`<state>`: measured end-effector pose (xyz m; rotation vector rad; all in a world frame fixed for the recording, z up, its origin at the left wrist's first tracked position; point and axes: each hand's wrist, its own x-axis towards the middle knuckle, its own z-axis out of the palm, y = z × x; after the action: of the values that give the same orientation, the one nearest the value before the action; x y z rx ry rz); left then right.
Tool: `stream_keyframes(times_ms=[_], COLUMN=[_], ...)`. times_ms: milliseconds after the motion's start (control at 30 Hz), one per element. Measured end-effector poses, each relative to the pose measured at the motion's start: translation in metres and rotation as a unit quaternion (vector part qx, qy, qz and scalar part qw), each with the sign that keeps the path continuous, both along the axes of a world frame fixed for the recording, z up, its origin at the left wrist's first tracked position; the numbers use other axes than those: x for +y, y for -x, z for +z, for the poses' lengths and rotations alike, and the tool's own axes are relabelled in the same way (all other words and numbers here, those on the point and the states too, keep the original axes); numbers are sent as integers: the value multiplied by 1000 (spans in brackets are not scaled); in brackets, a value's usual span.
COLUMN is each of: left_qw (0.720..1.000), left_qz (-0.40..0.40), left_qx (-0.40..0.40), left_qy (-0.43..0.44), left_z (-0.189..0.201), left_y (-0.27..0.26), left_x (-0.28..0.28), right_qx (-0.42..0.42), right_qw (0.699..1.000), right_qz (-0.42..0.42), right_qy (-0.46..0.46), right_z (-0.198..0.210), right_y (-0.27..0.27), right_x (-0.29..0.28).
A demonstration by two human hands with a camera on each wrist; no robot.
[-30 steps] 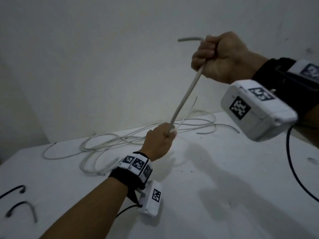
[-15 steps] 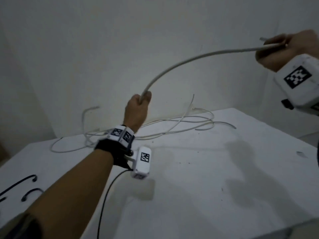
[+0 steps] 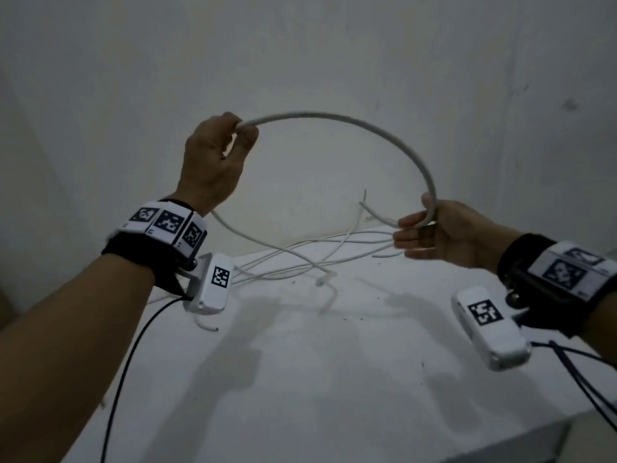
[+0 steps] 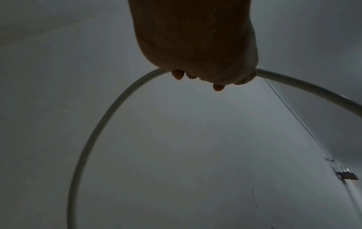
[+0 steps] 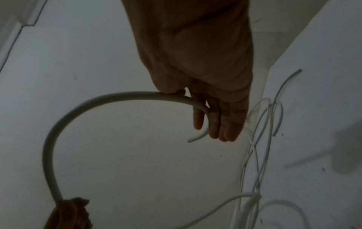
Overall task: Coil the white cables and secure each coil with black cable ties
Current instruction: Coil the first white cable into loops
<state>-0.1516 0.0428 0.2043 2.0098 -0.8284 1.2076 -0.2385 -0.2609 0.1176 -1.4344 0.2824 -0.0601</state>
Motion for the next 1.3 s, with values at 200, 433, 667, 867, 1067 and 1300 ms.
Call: stream_keyframes(times_ms=[200, 433, 667, 867, 1067, 1300], left_qw=[998, 981, 905, 856, 832, 847], left_qz=[-62, -19, -146, -205, -263, -207], left_qx=[7, 167, 315, 341, 345, 303], left_qy=[-12, 94, 248, 329, 346, 386], left_z=[14, 6, -4, 2, 13, 2], left_y=[27, 42, 72, 90, 104, 97], left_x=[-11, -14, -30, -41, -35, -16], right_qx=[-51, -140, -193, -208, -203, -88], right_qw=[996, 974, 966, 936, 930, 981], right_qz=[72, 138, 34, 58, 129, 165], right_qy=[-26, -111, -169, -277, -279, 56], right_z=[-14, -8, 22, 54, 64, 8], right_y=[13, 42, 43, 41, 49, 79], right_x=[23, 39, 76, 130, 164, 174])
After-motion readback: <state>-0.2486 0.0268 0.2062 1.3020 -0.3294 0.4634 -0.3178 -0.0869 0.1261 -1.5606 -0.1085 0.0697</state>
